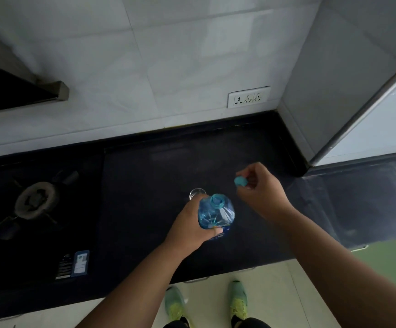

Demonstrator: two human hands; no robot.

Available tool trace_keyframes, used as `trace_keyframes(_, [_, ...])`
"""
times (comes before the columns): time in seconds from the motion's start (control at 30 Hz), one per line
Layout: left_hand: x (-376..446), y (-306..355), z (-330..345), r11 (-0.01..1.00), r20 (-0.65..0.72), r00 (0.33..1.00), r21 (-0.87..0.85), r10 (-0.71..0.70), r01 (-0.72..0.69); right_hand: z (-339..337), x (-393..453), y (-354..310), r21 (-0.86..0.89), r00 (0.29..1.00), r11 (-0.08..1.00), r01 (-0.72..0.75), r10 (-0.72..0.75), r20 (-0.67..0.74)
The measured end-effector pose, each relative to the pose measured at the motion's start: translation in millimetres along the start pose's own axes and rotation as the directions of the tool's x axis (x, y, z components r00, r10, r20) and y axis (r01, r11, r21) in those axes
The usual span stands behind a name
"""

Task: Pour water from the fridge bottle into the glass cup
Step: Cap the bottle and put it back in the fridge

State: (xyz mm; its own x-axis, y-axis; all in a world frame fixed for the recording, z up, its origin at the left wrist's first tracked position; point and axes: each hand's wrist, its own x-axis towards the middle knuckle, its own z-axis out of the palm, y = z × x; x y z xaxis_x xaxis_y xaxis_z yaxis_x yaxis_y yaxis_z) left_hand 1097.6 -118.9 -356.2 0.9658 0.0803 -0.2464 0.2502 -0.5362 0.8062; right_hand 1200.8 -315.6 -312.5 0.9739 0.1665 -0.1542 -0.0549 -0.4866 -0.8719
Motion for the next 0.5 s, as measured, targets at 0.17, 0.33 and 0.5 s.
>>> trace_keyframes(0.17, [-2, 39, -9, 0.996, -0.093, 0.992, -0.014, 0.089, -0.091, -34, -19, -57, 0.254, 0.982, 0.961, 0.112, -0.145, 0.118])
trace_keyframes(0.33, [-8, 83, -38, 0.986, -0.146, 0.976, -0.007, 0.164, -0.167, -62, -33, -104, 0.419, 0.957, 0.898, 0.136, -0.228, 0.178])
trace_keyframes(0.5, [-18, 111, -63, 0.973, -0.159, 0.96, 0.045, 0.231, -0.227, -75, -37, -130, 0.311, 0.893, 0.904, 0.295, -0.376, 0.245])
